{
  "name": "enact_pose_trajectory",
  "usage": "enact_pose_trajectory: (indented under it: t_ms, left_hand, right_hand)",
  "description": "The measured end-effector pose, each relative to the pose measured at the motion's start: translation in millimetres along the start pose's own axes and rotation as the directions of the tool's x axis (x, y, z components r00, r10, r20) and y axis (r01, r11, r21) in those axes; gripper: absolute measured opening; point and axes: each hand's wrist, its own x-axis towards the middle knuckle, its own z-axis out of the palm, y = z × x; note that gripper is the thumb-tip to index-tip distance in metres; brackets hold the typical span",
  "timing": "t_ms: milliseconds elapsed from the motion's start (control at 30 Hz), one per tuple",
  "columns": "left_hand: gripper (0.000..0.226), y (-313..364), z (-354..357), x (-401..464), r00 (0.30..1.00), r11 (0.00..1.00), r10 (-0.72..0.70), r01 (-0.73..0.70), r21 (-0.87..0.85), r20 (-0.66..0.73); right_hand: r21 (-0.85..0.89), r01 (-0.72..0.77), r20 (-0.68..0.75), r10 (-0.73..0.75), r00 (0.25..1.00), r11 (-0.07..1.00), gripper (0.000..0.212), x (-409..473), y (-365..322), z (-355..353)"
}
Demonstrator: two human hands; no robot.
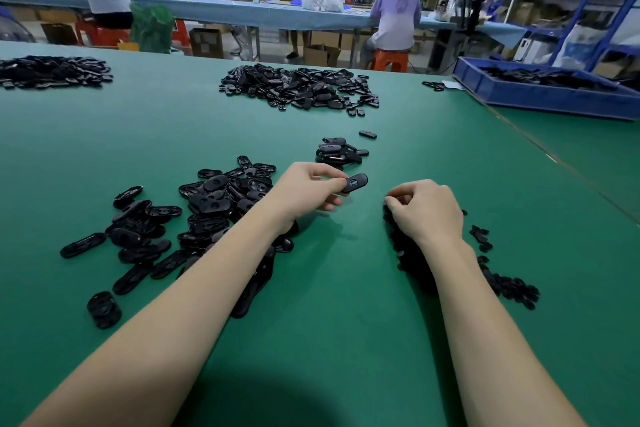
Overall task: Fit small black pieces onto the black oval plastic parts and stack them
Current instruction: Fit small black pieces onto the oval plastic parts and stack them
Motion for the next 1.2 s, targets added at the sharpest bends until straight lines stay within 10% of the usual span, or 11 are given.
enact_pose_trajectory:
  t_ms: [400,800,1200]
  left_hand:
    - [0.007,-5.7,0.5,4.9,1.000,0.999,-0.023,0.023,-0.042,0.005]
    - [0.007,-5.0,2.7,3.4,1.000,0.993,-0.024,0.021,-0.117,-0.021]
    - [0.006,-2.5,1.5,2.0,0.999,0.991,-0.001,-0.006,-0.135,-0.050]
  right_hand:
    - [-0.002,-0.009,0.034,0.010,0.999,1.000,0.011,1.6,-6.1,1.9]
    - [0.680,0.033,0.039,-0.081,0.996,0.733,0.014,2.6,-19.1,3.9]
    - [0.785,-0.044,0.168,-0.144,0.975,0.618,0.011,-3.4,-23.9,-1.0]
